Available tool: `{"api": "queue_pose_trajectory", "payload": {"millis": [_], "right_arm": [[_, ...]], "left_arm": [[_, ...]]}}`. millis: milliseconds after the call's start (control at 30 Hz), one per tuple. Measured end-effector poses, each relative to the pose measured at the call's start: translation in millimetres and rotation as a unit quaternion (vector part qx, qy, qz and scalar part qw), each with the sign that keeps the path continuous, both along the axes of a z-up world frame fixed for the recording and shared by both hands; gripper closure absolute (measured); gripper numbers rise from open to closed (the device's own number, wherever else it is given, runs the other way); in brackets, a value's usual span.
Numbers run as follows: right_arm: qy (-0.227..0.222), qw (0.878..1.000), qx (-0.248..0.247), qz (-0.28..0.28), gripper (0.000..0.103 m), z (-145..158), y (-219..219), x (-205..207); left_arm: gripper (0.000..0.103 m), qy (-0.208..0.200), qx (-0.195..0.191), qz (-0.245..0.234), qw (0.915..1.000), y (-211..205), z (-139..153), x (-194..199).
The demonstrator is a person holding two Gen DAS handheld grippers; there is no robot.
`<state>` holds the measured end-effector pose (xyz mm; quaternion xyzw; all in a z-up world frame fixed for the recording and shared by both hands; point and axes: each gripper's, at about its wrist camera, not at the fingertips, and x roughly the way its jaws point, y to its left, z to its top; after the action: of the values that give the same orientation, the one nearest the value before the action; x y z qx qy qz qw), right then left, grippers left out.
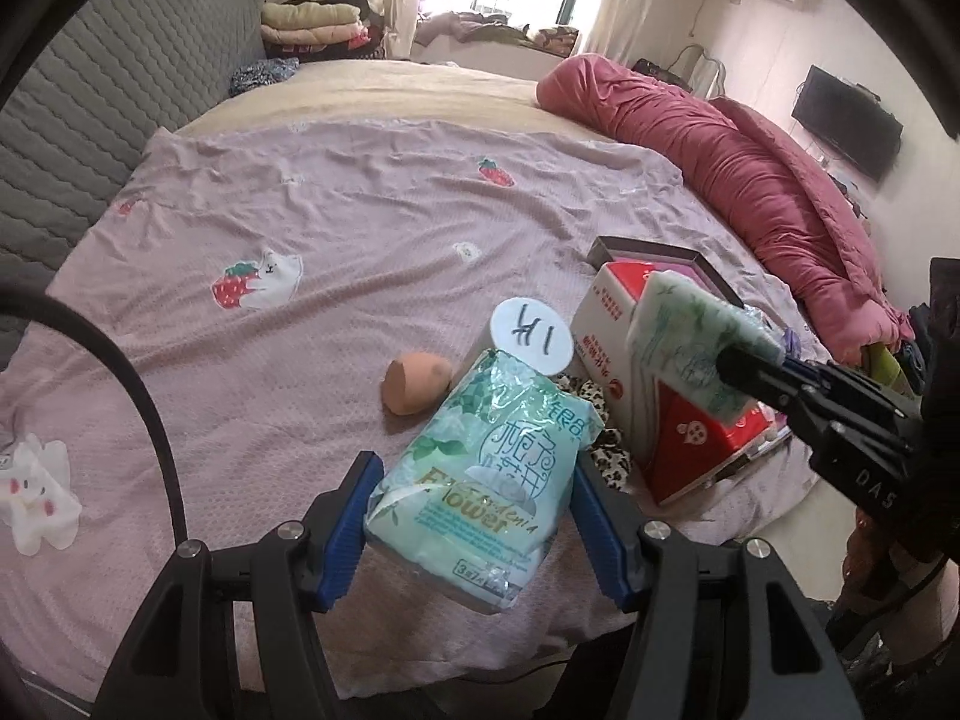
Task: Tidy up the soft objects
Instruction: 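Lift the wipes packet and green pack and carry both toward the tray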
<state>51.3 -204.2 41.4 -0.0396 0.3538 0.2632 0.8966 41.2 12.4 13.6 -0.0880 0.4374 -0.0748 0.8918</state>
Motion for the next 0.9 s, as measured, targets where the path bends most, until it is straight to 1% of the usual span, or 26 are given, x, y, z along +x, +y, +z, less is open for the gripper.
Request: {"api": "queue_pose_trajectory", "payload": {"millis": [133,267,467,567,900], "right_arm": [[-0.007,1.0,0.009,-0.003,0.086,5,-8,-6],[-0.018,0.999,0.023,-0.02,0.086,14,-22,-11],[-0.035,0.997,0.047,-0.048,0.086,28,-47,-15],[-0.043,0.996,0.047,-0.061,0.086,33,-56,-16],[-0.06,0.992,0.072,-0.087,0.086,47,-83,-22]], "left_arm": [[0.04,-0.002,0.004,-0.002,1.0,-10,7,-4],[0.04,-0.009,0.0,-0.011,0.9999,-25,16,-6],[0.04,-0.031,0.009,-0.026,0.9992,-55,40,-5],[0.04,-0.037,0.019,-0.031,0.9987,-70,50,-2],[0.04,-0.058,0.039,-0.043,0.9967,-101,74,-1]]}}
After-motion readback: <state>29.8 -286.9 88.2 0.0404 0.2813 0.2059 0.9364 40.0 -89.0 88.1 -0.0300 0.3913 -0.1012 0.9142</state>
